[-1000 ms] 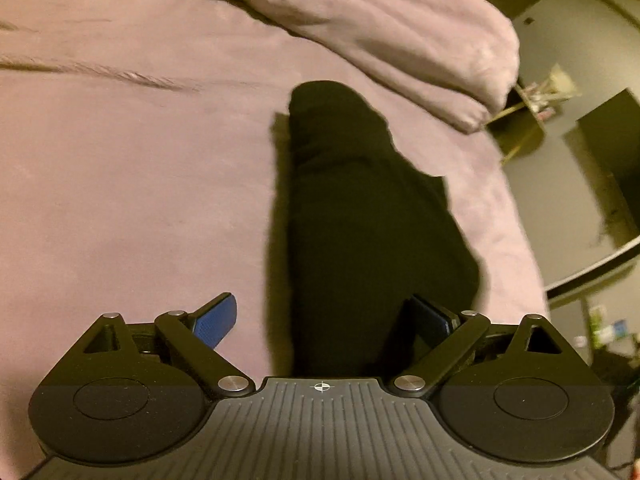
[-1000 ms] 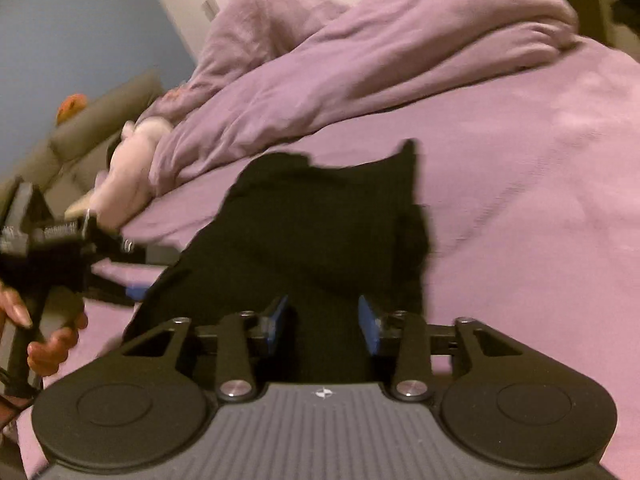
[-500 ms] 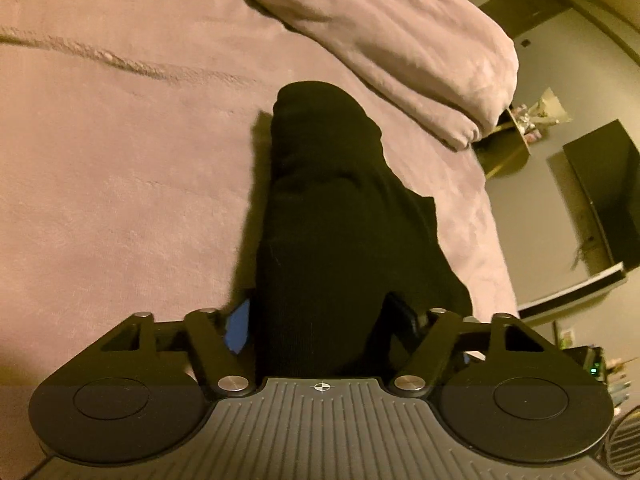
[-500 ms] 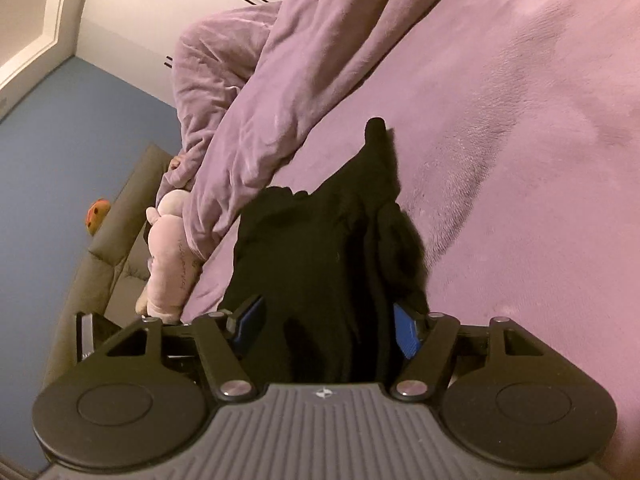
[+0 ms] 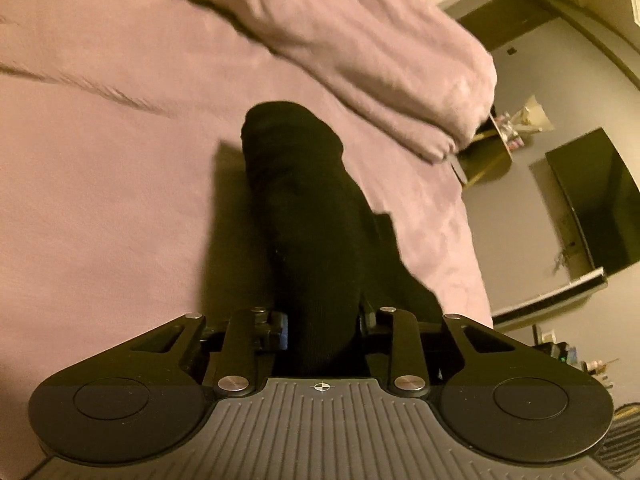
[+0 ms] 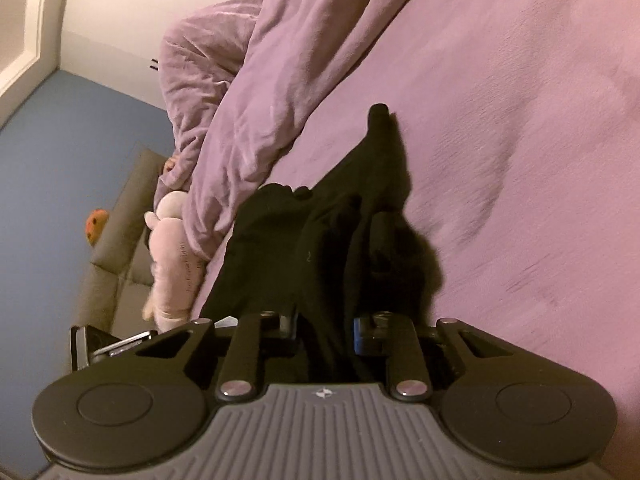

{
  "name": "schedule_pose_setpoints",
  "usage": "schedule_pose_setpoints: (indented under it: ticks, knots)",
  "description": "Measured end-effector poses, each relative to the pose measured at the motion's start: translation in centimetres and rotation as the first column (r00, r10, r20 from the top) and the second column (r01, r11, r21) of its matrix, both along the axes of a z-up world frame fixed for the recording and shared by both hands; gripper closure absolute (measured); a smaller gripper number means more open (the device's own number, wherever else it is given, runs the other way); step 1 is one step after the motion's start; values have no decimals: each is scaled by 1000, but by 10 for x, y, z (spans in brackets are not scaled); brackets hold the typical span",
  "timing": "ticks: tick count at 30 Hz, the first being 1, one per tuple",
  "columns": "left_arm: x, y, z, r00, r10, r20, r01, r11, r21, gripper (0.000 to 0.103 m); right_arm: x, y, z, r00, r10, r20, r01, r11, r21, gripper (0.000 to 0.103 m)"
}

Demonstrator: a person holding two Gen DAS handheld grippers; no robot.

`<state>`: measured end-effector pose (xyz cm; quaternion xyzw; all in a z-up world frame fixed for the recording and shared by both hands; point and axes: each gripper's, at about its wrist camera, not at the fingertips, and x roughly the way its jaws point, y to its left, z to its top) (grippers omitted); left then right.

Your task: Fold small clothes

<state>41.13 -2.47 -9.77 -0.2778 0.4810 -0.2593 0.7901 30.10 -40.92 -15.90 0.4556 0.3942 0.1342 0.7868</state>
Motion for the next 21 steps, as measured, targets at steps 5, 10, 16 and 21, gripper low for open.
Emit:
schedule_pose_setpoints:
  ticks: [5, 10, 16, 21]
  knots:
    - [-38, 56, 15, 998, 67, 18, -68, 993, 92, 68, -1, 53, 6, 992, 125, -11, -124, 991, 57, 82]
    - [-64, 84, 7, 994, 104, 17, -105, 956, 273, 52, -17, 108, 22, 978, 206, 3, -205, 972, -118, 76]
    - [-67, 113, 34, 925, 333, 182, -371, 896, 246, 27, -38, 121, 86, 990, -46, 132, 98, 903, -418, 67]
    - [-30, 89, 25, 873, 438, 214, -480, 848, 224, 20, -5, 194, 80, 978, 90, 187, -19, 937, -350, 63]
